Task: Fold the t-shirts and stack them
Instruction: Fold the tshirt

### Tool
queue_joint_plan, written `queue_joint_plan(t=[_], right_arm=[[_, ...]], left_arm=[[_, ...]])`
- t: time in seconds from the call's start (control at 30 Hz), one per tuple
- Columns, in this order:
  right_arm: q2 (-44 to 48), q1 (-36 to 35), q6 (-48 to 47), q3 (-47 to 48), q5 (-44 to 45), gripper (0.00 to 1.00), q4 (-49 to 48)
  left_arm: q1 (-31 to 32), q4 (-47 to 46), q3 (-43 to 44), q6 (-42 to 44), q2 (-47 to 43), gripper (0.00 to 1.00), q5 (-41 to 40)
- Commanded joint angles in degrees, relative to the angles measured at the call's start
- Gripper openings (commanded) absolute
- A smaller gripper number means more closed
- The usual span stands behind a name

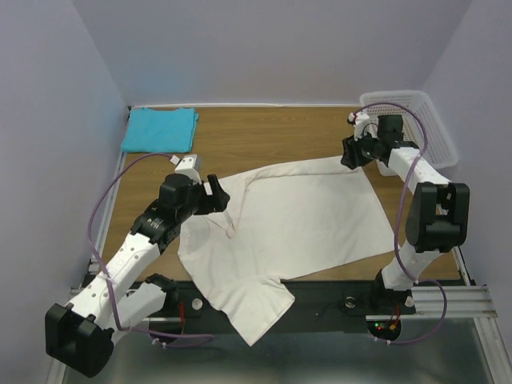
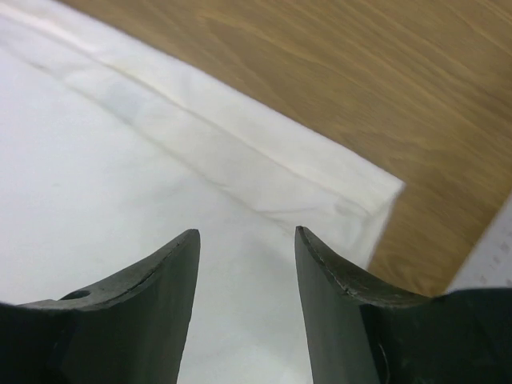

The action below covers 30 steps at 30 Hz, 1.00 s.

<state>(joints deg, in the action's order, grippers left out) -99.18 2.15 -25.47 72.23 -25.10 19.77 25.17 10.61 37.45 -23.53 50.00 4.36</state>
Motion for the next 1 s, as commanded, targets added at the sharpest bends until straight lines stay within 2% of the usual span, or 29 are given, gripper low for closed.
queue_joint_plan(t=[0.0, 0.07, 0.17, 0.23, 0.4, 0.57, 0.7, 0.97], right_arm=[[0.22, -1.8, -9.75, 2.91, -21.8, 0.57, 6.66], [-1.97, -5.74, -10.47, 5.64, -24.29, 0.57, 9.32], [-5.84, -11.28, -8.29, 9.94, -23.51, 0.57, 9.67], [-8.39, -13.74, -3.82, 13.1, -23.15, 0.56, 9.59], [-13.67, -14.9, 3.58, 20.31, -21.57, 0.55, 9.67], [-12.54, -14.98, 4.47, 18.57, -17.88, 0.55, 9.5], [-10.43, -14.98, 4.47, 15.84, -17.17, 0.55, 9.5], [-7.7, -13.85, 4.73, 13.29, -15.24, 0.55, 9.41]], left_arm=[[-2.84, -6.91, -0.27, -3.8, 1.67, 0.89, -4.63], [-5.12, -10.33, -1.41, -4.59, 4.83, 0.89, 0.37], [-6.36, -17.19, -1.33, -3.28, 10.63, 0.86, 6.27], [-6.45, -18.51, 1.21, -1.19, 16.23, 0.85, 7.41], [-6.45, -17.82, 9.29, 4.27, 28.12, 0.79, 11.28], [-6.36, -15.27, 12.64, 7.09, 36.12, 0.75, 10.67], [-6.36, -13.69, 14.14, 7.97, 38.86, 0.7, 6.82], [-5.48, -11.76, 16.69, 9.46, 42.81, 0.65, 5.48]])
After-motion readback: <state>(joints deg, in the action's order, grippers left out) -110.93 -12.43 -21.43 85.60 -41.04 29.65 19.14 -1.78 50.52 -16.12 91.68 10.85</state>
